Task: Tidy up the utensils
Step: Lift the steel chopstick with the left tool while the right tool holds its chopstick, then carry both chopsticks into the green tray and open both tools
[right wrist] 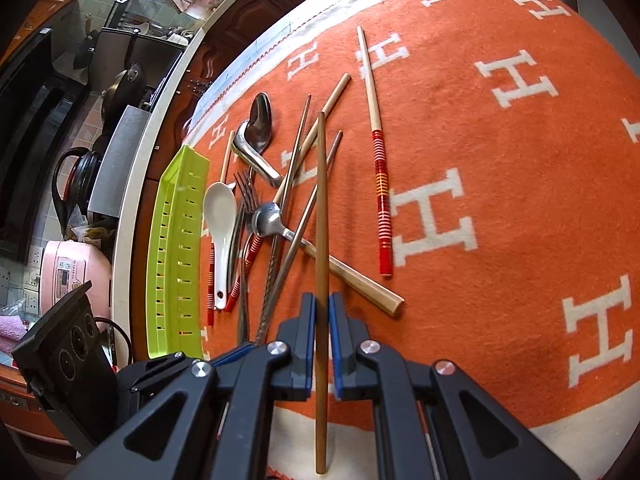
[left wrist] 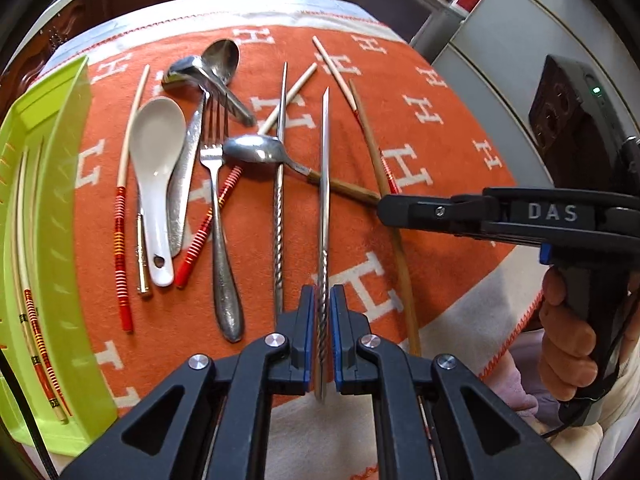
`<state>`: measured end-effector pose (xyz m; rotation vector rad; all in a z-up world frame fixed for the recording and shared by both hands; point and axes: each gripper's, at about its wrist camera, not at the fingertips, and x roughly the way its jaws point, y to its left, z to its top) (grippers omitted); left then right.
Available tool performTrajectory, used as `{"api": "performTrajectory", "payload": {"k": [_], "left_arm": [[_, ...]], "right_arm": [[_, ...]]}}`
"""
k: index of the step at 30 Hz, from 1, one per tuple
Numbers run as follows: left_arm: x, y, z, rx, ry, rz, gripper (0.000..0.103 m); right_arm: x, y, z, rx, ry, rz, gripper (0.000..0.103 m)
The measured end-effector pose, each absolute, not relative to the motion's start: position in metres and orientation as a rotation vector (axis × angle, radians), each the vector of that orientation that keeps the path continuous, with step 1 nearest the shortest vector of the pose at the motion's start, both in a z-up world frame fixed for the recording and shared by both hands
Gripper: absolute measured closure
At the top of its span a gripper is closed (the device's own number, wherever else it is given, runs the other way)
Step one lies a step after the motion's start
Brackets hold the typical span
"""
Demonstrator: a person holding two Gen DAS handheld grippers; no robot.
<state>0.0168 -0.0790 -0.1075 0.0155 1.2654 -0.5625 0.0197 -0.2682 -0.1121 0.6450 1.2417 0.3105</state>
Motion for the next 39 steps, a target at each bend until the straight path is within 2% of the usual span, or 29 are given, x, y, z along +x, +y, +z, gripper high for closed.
{"api": "performTrajectory", "payload": {"k": [7, 18, 20, 21, 22, 29, 39], "left_arm": [[0.020, -0.092, -0.111, 0.066, 1.273, -0.538, 0.086], [0.037, -0.120, -0.113, 0.137, 1.239, -0.511, 0.085], [0.039, -0.123, -0.114, 0.153, 1.225, -0.497, 0.087], [0.040, -0.125, -0.114, 0.173, 1.217, -0.481, 0.097], [0.040, -0.125, -0.115, 0.196, 1.204, -0.459, 0.099], [0.036, -0.112, -0.098, 0.106, 1.149, -0.457, 0.100], [0.026, -0.044, -0.048, -0.033, 1.012, -0.393, 0.100]], "right_arm": [[0.019, -0.271, -0.114, 0.651, 1.241, 0.323, 0.096], [0.018, -0.274, -0.109, 0.660, 1.217, 0.335, 0.096], [0.018, -0.275, -0.108, 0.663, 1.211, 0.335, 0.096], [0.018, -0.276, -0.107, 0.664, 1.209, 0.335, 0.096], [0.018, -0.275, -0.107, 0.665, 1.208, 0.335, 0.096], [0.017, -0.274, -0.101, 0.662, 1.200, 0.340, 0.096], [0.032, -0.248, -0.078, 0.624, 1.185, 0.390, 0.096]]}}
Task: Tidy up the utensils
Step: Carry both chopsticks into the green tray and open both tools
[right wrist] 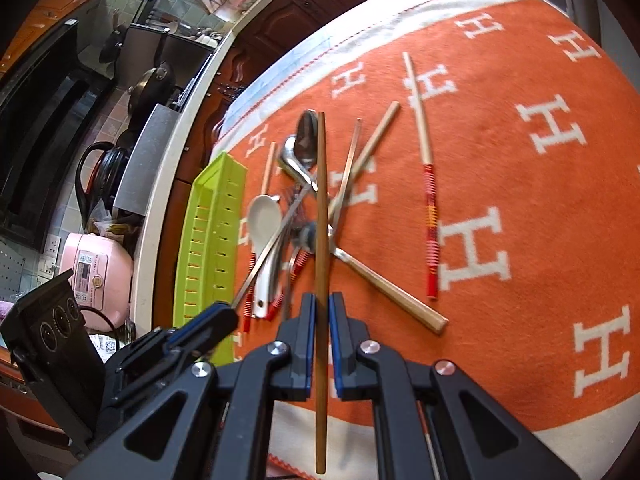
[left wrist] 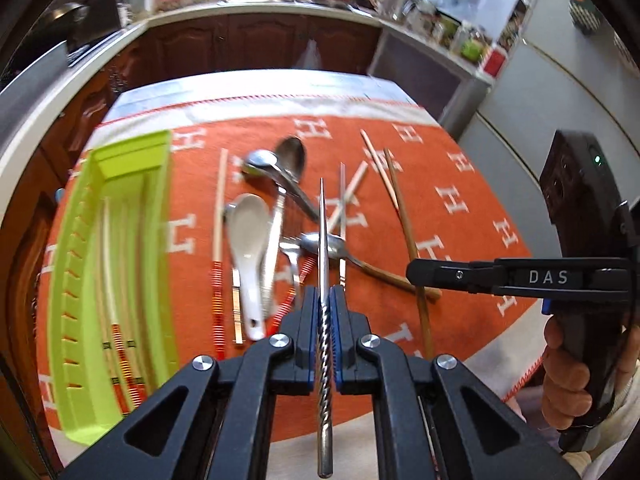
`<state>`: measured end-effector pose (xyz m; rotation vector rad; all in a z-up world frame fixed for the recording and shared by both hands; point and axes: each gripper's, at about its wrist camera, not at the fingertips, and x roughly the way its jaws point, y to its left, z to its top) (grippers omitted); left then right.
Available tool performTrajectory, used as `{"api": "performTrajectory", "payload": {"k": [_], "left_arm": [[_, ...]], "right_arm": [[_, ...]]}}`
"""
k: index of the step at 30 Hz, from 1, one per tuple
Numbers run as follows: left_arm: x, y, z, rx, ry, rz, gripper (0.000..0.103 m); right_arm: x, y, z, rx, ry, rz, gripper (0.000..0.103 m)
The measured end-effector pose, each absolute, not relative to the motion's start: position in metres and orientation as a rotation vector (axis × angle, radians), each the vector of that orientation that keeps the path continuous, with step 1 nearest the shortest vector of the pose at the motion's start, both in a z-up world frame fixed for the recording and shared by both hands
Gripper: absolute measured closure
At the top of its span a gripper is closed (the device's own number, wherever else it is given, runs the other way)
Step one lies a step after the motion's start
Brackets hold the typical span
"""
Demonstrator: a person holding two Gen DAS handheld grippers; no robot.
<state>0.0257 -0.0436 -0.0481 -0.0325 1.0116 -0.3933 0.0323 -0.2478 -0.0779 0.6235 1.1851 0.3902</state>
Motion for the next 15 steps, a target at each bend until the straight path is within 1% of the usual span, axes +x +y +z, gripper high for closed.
{"api": "performTrajectory", "payload": {"k": [3, 10, 15], "left_arm": [[0.023, -0.028, -0.042, -0.068, 0.985, -0.371, 0.100], [0.017, 0.032, -0.004, -0.107, 0.846, -0.237, 0.100], [0.029, 0.077, -0.012, -0.146, 0.851, -0.110, 0.100]], "right_arm": [[0.038, -0.236, -0.074, 0.615, 1.193, 0.411, 0.096], [0.054, -0.193, -0.045, 0.566, 1.189, 0.521, 0.096], [0.076, -0.143, -0.033, 0.536, 1.206, 0.600, 0.096]]}}
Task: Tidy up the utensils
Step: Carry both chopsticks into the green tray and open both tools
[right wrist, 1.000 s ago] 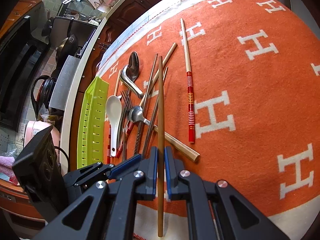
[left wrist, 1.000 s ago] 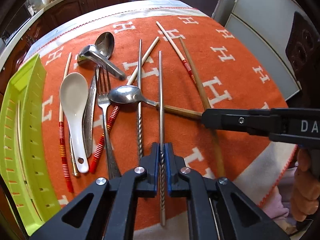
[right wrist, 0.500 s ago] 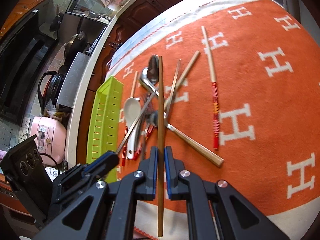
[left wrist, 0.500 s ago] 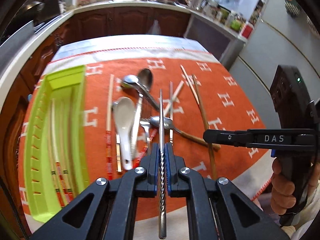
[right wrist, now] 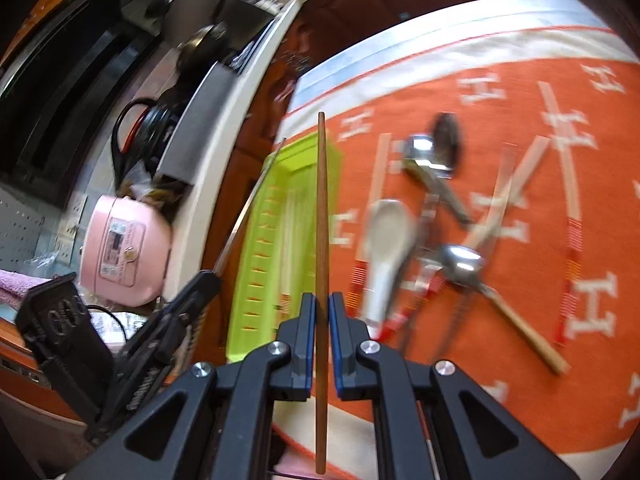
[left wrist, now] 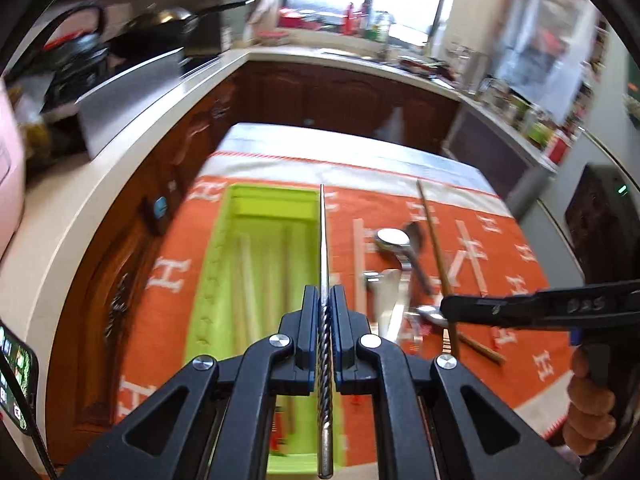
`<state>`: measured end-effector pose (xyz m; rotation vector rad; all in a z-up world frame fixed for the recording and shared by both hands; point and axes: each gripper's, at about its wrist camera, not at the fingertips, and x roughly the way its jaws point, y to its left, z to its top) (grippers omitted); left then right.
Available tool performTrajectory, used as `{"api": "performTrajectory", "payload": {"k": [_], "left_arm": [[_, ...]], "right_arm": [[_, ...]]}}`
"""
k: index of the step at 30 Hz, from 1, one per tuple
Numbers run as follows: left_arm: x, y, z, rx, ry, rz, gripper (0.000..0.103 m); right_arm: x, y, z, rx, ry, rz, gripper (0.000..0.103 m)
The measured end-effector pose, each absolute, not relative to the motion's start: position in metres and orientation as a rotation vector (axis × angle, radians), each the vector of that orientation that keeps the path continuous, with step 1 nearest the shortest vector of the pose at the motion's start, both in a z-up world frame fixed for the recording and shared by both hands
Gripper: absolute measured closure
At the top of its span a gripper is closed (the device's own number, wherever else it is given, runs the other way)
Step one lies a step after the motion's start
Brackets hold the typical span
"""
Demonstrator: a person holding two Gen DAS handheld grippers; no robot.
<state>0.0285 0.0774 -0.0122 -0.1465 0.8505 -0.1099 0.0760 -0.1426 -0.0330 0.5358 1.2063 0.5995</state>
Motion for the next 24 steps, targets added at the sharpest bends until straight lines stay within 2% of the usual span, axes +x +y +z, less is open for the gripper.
{"api": "performTrajectory", "payload": {"k": [9, 11, 15, 24], "left_arm": [[0.049, 0.114, -0.066, -0.188, 0.972, 0.003, 0.099], [0.050, 0.116, -0.074, -0.201, 0.992, 0.006, 0.095], [0.047, 0.123, -0.079, -0.237, 1.002, -0.006, 0.081], [0.053, 0.114, -0.072, -0.224, 1.002, -0.031, 0.079]], "right_arm": [[0.124, -0.068, -0.065, 0.480, 1.302, 0.584, 0.096], [0.132, -0.057, -0.077, 0.472, 1.348, 0.579, 0.096], [0.136, -0.049, -0.089, 0.449, 1.410, 0.558, 0.096], [0.126, -0.063, -0.075, 0.457, 1.346, 0.546, 0.095]]}}
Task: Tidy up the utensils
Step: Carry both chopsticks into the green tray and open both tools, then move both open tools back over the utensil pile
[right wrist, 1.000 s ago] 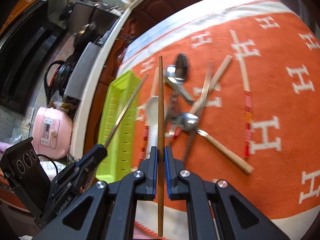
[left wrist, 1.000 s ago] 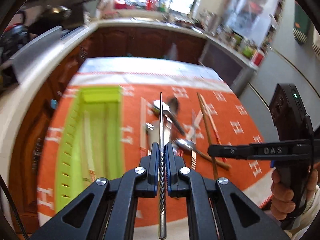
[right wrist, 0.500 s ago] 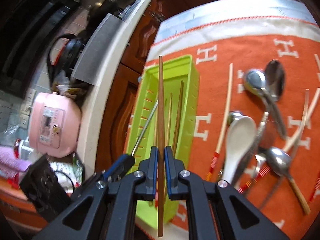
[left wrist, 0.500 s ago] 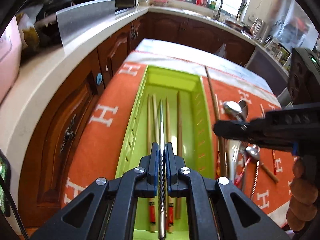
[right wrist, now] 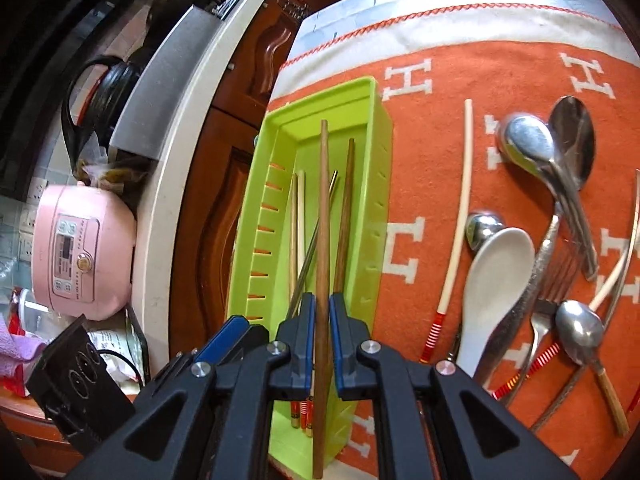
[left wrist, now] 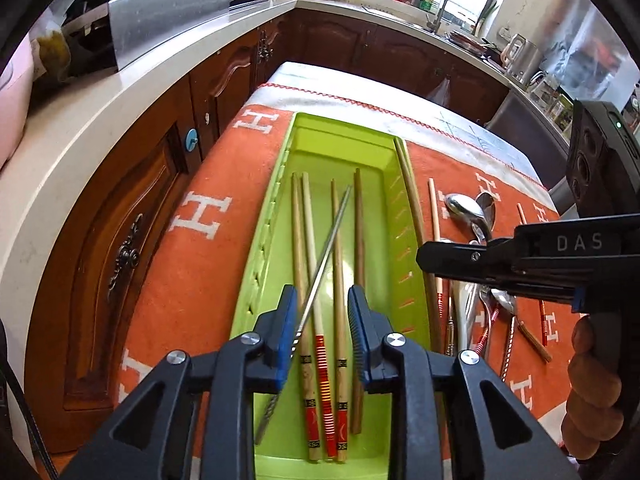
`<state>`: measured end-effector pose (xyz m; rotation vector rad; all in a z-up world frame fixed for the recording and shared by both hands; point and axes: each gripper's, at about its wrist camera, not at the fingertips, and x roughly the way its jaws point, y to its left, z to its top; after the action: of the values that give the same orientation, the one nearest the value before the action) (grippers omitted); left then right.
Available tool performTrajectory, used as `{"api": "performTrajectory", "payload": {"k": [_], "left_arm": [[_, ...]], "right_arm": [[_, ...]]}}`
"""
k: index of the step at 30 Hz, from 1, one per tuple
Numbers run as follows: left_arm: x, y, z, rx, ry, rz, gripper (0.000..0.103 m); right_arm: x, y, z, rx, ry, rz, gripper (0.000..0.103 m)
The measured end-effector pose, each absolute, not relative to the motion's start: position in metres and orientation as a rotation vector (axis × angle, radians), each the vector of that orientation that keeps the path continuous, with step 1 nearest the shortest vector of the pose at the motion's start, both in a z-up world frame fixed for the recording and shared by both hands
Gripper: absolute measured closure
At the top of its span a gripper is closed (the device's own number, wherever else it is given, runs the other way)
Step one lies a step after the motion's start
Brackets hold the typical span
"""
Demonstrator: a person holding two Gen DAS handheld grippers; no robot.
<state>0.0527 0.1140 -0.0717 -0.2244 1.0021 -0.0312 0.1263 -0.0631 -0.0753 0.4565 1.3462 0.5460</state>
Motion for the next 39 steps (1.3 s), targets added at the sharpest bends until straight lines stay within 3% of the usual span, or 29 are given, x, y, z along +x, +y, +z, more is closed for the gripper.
{"api": "performTrajectory", "payload": {"k": [5, 15, 22, 26, 30, 39], "left_arm": [[0.050, 0.113, -0.067, -0.226, 0.991, -0.025, 0.079], [0.048, 0.124, -0.058, -0.250, 0.978, 0.009, 0.078], [0.048, 0.118, -0.053, -0.229, 0.979, 0.004, 0.064], [0.048, 0.107, -0.049, -0.207, 0.982, -0.016, 0.061], [0.047, 0.092, -0.044, -0.183, 0.982, -0.039, 0.050], [0.052, 0.042, -0.041, -0.141, 1.006, -0.144, 0.045]], "right_arm": [[0.135, -0.065, -0.074, 0.499, 1.306, 0.509, 0.093], [0.147, -0.052, -0.086, 0.613, 1.395, 0.519, 0.093], [0.137, -0.057, -0.081, 0.516, 1.369, 0.523, 0.091], [0.128, -0.071, -0.072, 0.445, 1.330, 0.526, 0.091], [0.117, -0.097, -0.066, 0.408, 1.294, 0.503, 0.091], [0.092, -0.178, -0.069, 0.402, 1.232, 0.385, 0.091]]}}
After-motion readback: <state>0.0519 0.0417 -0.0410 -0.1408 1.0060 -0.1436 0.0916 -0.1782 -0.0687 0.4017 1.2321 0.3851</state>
